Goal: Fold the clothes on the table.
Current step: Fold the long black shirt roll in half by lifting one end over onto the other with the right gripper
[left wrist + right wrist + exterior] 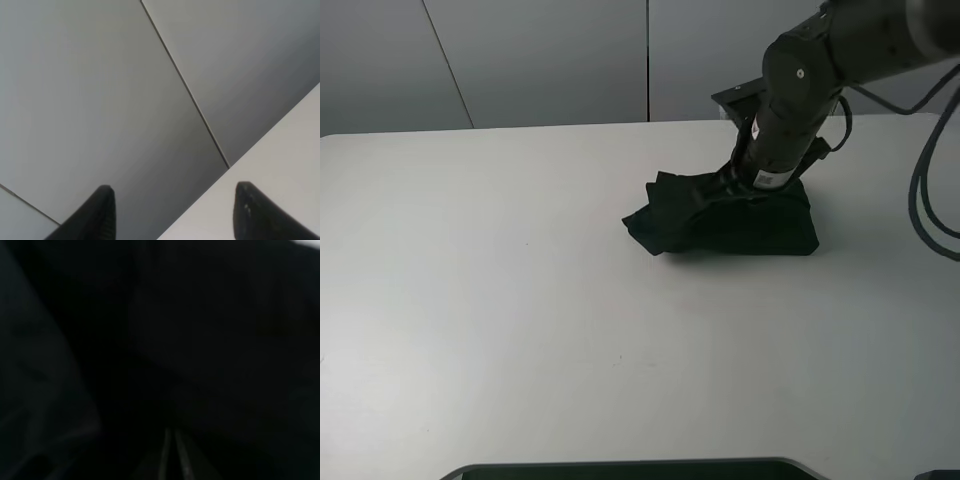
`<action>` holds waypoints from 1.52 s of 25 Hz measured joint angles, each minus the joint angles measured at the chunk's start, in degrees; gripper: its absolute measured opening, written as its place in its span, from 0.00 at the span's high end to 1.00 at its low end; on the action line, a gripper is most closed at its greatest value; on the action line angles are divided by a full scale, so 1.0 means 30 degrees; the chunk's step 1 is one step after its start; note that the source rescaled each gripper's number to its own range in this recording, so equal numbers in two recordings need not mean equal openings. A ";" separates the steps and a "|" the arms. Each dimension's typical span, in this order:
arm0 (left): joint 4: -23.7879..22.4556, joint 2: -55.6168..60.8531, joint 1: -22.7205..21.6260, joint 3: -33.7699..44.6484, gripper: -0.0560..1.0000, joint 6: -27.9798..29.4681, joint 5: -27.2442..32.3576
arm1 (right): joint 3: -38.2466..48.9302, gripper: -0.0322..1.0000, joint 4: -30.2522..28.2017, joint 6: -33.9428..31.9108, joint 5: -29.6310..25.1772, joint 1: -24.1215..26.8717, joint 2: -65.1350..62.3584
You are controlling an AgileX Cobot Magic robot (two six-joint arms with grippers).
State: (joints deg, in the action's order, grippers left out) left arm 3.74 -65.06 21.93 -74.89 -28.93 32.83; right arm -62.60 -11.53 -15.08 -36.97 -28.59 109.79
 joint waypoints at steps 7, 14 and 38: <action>0.0128 0.0000 0.0000 0.0000 0.20 0.0000 0.0035 | 0.0000 0.97 0.8355 0.7333 0.2617 -0.0675 0.0815; 0.0128 0.0000 0.0000 0.0000 0.20 0.0000 0.0035 | 0.0000 0.97 1.1314 0.9813 0.3105 -0.2225 0.0815; 0.0163 0.0000 0.0000 0.0000 0.20 0.0000 0.0205 | -0.0943 0.97 0.8855 0.9176 0.4006 -0.1595 0.0769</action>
State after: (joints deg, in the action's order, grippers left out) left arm 4.22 -65.06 21.93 -74.89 -28.93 33.45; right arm -65.43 15.04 12.45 -24.95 -33.37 112.10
